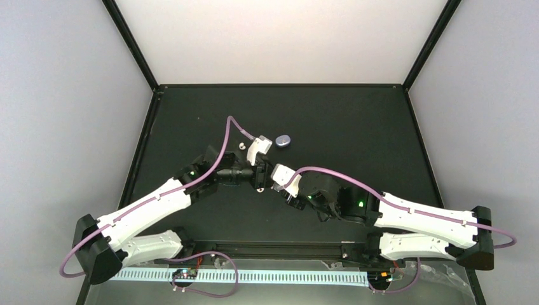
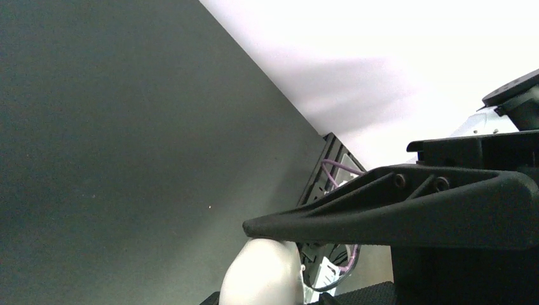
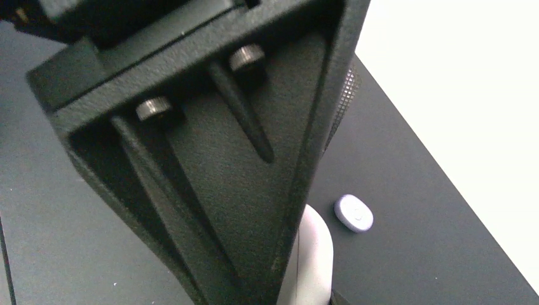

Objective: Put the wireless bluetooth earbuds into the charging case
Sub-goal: Pick up the charging case at the center of the board.

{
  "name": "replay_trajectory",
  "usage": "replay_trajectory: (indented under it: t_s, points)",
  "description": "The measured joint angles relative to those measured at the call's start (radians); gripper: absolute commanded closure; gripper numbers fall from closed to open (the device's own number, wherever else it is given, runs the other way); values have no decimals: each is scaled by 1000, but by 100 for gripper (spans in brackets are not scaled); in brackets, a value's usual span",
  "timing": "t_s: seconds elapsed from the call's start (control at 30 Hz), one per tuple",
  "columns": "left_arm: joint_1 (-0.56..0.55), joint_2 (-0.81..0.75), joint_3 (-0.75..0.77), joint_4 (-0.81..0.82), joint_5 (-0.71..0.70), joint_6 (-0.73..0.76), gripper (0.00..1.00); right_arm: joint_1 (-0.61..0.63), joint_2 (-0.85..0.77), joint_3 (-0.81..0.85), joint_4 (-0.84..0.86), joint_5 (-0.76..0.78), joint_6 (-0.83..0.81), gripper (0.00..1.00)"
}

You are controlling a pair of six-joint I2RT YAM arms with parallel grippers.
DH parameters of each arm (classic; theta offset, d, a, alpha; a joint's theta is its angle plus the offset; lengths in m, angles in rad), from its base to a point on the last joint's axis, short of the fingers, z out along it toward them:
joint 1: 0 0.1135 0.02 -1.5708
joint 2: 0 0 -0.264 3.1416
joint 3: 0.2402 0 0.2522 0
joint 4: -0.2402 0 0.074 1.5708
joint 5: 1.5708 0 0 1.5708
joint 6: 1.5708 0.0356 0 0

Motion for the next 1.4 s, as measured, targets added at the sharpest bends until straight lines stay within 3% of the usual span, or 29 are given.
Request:
replay_trajectory:
  t_s: [0.3,0.53,0.7,0.8,0.93,1.1,1.4]
  points:
    - [-3,13,-2,22,0,-17,64,1,0,0,6,11,4,99]
    - [-5,16,-10,40,-4,-41,89,2,0,0,5,27,8,97]
    - [-5,17,-10,43,-4,-53,98,1,0,2,-2,27,21,74]
    - [-7,17,-10,50,-3,-60,99,0,2,19,-24,18,29,47]
    - [-11,15,-10,54,-19,-55,98,1,0,58,-33,-24,64,21]
    - [-2,-31,-10,36,-83,-24,98,1,-42,119,-37,-74,110,11]
    - [31,-287,-82,121,-79,107,98,-46,-209,189,-15,-195,234,8]
